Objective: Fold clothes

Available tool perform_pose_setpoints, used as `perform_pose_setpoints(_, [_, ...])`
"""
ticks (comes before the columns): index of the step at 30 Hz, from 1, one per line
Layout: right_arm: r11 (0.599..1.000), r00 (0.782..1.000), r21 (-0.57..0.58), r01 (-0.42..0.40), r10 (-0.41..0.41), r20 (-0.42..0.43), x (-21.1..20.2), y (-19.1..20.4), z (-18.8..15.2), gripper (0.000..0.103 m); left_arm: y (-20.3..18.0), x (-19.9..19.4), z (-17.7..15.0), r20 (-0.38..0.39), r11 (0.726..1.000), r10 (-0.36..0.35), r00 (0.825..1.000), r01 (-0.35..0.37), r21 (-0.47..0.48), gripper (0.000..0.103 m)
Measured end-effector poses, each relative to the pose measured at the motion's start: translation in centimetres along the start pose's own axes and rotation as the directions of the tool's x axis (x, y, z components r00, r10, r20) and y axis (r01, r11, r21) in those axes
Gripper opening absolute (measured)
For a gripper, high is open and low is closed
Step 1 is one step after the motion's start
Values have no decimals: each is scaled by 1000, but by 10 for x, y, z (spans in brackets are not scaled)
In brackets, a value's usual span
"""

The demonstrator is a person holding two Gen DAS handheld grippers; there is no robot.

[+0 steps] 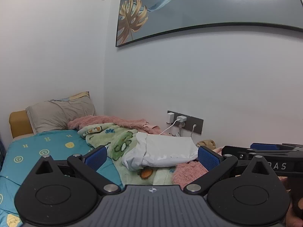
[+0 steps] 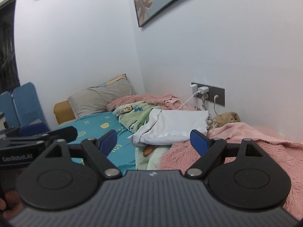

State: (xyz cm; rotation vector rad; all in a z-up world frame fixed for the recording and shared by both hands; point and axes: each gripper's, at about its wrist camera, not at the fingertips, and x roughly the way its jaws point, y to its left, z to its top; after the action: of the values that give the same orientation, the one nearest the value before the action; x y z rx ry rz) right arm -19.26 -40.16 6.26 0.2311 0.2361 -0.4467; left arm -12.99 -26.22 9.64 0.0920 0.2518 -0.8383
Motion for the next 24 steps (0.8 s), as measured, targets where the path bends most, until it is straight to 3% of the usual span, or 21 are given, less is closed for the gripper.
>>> perform_pose_setpoints(9, [998, 1000, -58, 6, -4, 30, -2, 20, -13, 86, 11, -24, -20, 54, 1000, 24, 998, -24, -9, 103])
perform_pose_setpoints(24, [996, 999, -86, 36, -34, 29, 10, 35, -30, 86, 30, -23, -34, 58, 998, 61, 996, -61, -8, 103])
